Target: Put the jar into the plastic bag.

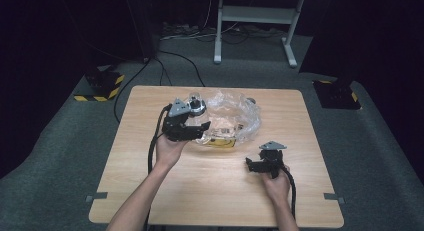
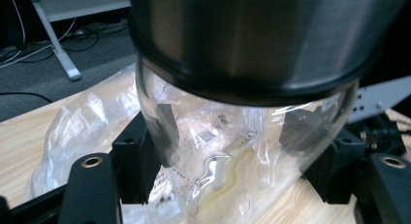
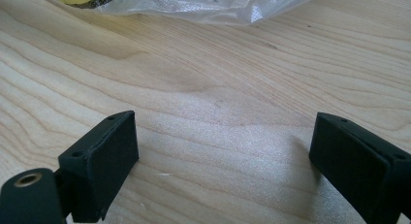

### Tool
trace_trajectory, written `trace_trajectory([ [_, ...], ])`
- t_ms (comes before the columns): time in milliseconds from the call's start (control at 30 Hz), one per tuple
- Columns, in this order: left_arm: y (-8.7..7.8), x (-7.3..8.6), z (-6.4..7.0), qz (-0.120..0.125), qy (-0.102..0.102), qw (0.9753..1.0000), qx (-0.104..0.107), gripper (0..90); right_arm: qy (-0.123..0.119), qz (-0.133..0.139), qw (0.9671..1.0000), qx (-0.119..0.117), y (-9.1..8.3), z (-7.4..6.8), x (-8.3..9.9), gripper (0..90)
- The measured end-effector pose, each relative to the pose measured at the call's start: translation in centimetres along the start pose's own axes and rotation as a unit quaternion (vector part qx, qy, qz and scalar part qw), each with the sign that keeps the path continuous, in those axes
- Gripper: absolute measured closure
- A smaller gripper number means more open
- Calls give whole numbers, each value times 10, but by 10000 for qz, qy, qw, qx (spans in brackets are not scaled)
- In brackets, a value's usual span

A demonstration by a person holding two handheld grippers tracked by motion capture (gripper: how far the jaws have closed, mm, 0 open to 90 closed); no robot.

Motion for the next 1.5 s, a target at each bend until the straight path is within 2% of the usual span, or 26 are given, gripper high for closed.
trace_trajectory([
  [267,20,-14,-9,-44,-7,9998,-202,318,-1,0,10000,-1,0,0,0,100],
  [467,40,-16,-19,-140,-36,9992,-386,318,6,-3,10000,-2,0,0,0,100],
  [567,50,-15,-26,-162,-128,9987,-473,318,0,-2,10000,-2,0,0,0,100],
  [667,59,-14,-33,-187,-233,9982,-518,318,7,-3,10000,-2,0,0,0,100],
  [833,73,-10,-42,-323,-176,9970,-683,318,13,-4,10000,0,0,0,0,100],
  [967,84,-6,-49,-344,-266,9961,-762,318,19,-4,10000,-3,0,0,0,100],
  [1067,92,-1,-53,-451,-309,9950,-833,318,21,-3,10000,-2,0,0,0,100],
  [1200,100,4,-59,-533,-298,9938,-930,318,22,-4,10000,1,0,0,0,100],
  [1333,105,9,-62,-555,-393,9931,-953,318,23,-4,10000,2,0,0,0,100],
  [1500,111,14,-64,-617,-372,9923,-1006,318,26,-6,10000,3,0,0,0,100],
])
Point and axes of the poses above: each handheld gripper's, and its own axes: y roughly forward along the jaws, x roughly out of its underside, z roughly to its right, the point moved 8 cm from there along y, roughly forward along the jaws, and after that the axes turned 11 degrees about -y, right-handed, at the moved point
